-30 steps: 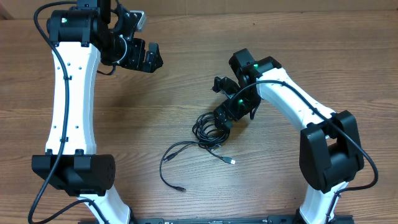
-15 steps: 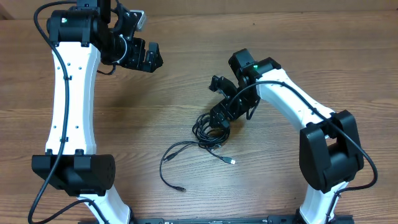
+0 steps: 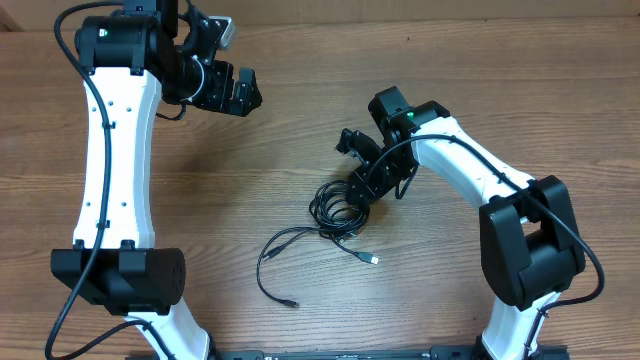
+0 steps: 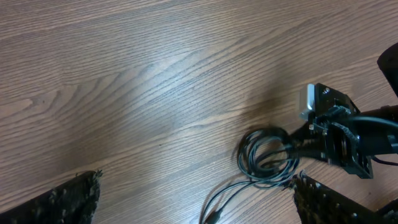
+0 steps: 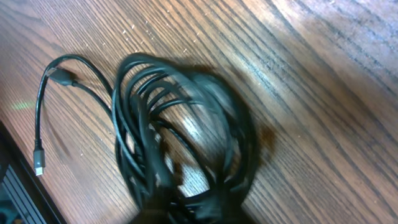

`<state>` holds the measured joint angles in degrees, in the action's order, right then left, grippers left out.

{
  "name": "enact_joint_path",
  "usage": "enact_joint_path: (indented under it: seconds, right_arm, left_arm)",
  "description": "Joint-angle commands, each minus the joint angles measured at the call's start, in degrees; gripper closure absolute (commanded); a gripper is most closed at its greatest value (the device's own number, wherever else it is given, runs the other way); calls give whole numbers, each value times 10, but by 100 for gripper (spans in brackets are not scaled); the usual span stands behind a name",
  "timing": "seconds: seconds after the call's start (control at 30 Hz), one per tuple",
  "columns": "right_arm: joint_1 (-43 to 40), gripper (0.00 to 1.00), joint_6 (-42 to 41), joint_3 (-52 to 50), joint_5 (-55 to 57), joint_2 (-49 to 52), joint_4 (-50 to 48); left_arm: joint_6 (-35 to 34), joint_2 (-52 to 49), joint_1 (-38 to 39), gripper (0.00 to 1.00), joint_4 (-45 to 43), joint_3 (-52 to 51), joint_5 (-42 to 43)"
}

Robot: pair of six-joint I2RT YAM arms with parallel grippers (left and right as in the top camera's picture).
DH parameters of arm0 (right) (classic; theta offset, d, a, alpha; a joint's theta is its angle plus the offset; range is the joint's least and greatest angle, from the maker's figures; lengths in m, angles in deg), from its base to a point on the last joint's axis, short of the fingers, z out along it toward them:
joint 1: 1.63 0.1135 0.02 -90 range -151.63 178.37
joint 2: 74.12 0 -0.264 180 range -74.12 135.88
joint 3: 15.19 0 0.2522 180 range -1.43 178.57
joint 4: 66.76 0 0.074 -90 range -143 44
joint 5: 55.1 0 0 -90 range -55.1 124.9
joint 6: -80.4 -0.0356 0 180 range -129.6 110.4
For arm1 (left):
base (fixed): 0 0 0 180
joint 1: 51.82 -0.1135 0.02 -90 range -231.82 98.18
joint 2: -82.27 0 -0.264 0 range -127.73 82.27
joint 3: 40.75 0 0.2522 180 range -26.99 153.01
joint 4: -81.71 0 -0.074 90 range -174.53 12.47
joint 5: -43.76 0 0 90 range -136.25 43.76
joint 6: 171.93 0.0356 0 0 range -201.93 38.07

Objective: Untangle cables
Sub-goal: 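Lower the right gripper onto the coiled black cable and grasp it, then lift the cable coil with the right gripper, shaking loops loose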

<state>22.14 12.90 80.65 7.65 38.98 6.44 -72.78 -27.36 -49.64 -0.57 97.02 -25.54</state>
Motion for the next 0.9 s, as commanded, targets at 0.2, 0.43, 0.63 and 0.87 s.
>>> enact_joint_path:
  seconds: [0.2,0.43,0.63,0.87]
  right_arm:
    - [3,96,-2,-4,-16,-8,-10]
    - [-2,96,-40,18,-11,-9,-6]
    - [-40,96,-92,135,-8,-9,36]
    - [-59,96,-90,341,99,-9,148]
  left_arm:
    - [-6,1,1,0,-2,-2,-2]
    - [-6,1,1,0,-10,-2,-4]
    - [-12,1,1,0,-29,-2,1]
    - [-66,1,1,0,-34,-2,2]
